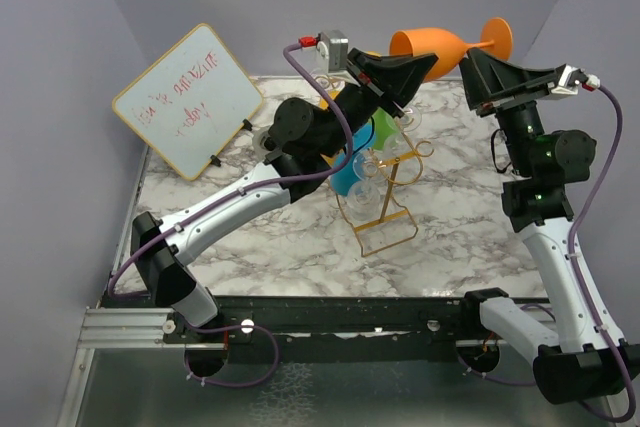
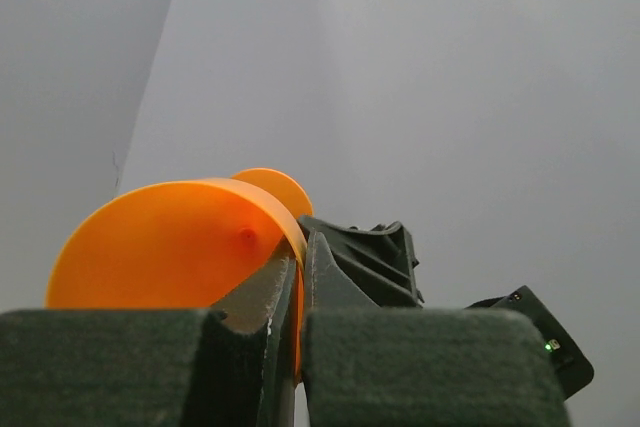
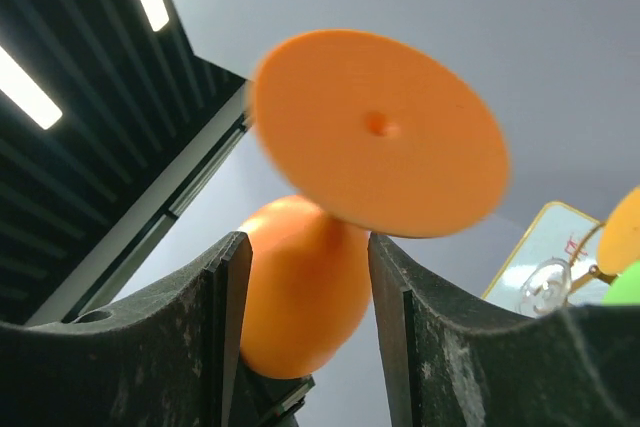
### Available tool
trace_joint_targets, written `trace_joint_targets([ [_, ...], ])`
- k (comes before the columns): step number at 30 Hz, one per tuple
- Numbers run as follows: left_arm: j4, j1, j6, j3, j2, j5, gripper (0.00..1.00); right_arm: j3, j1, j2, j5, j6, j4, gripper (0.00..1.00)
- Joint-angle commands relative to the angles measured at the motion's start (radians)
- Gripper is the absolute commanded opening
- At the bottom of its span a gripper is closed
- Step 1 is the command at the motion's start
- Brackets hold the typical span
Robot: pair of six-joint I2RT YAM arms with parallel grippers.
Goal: Place the wine glass upside down on the wine glass rack
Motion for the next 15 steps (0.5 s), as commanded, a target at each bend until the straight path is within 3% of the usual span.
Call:
trace_joint_targets([
  [1,0.085,-0.017,0.056,-0.021,-0.01,0.0,0.0,-0.009,-0.002,-0.026,0.049,0.04,-0.117,0.55],
  [11,0.097,-0.025,0.055,-0.074,-0.042,0.017,0.0,0.013,-0.002,0.034,0.029,0.086,0.008,0.54],
  [15,0.107,-0.027,0.056,-0.091,-0.045,0.036,0.0,0.003,-0.001,0.054,0.003,0.114,0.058,0.39],
])
